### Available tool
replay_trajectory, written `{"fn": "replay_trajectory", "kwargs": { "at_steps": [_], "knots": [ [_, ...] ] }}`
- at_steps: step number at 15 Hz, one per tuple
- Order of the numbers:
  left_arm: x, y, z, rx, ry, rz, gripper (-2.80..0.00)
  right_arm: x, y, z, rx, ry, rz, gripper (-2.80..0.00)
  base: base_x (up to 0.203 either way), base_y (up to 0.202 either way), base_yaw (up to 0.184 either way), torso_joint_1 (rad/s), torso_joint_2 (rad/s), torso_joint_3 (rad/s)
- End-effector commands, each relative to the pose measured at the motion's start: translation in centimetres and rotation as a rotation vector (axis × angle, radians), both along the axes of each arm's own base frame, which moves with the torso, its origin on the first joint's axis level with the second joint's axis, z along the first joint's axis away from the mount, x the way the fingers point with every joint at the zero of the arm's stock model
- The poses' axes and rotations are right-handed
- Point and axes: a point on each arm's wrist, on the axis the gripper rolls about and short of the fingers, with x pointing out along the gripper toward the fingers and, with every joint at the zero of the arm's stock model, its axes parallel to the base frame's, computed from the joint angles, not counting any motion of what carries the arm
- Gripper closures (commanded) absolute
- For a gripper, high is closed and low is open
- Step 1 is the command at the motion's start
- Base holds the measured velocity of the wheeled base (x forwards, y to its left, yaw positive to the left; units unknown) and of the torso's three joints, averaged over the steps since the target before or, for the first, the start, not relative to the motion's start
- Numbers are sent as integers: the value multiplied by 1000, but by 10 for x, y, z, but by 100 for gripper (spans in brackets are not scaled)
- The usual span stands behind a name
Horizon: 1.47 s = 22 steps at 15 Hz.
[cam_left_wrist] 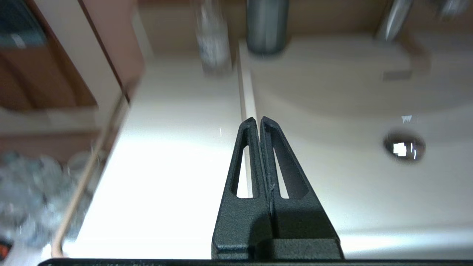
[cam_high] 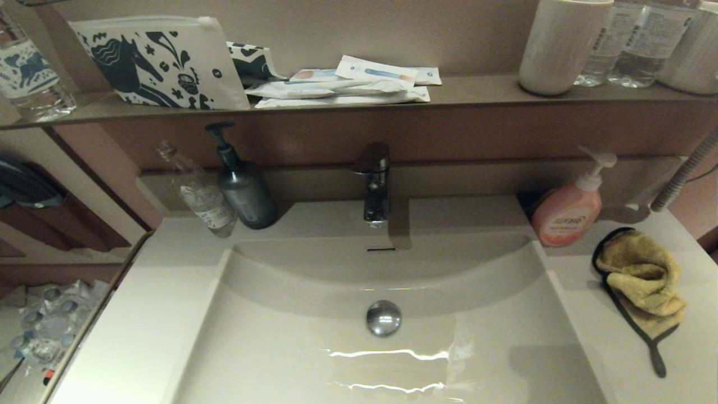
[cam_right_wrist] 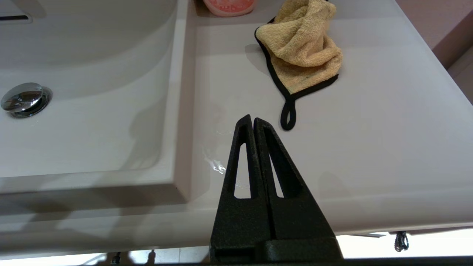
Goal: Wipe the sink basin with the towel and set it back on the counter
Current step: Pick up the cloth
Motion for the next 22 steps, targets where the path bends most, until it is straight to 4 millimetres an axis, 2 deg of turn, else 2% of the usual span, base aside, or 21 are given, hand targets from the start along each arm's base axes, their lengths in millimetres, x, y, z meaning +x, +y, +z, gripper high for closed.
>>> {"fn": "replay_trajectory", "kwargs": {
  "at_steps": [1,7,22],
  "knots": [
    [1,0,-4,1,37,-5,0,0,0,0,0,2,0,0,0,0,0,0,0,0],
    [1,-1,-15,8,146,-25,0,0,0,0,1,2,0,0,0,0,0,0,0,0],
    [1,0,-14,-28,140,-26,0,0,0,0,-1,1,0,0,0,0,0,0,0,0]
  ]
}}
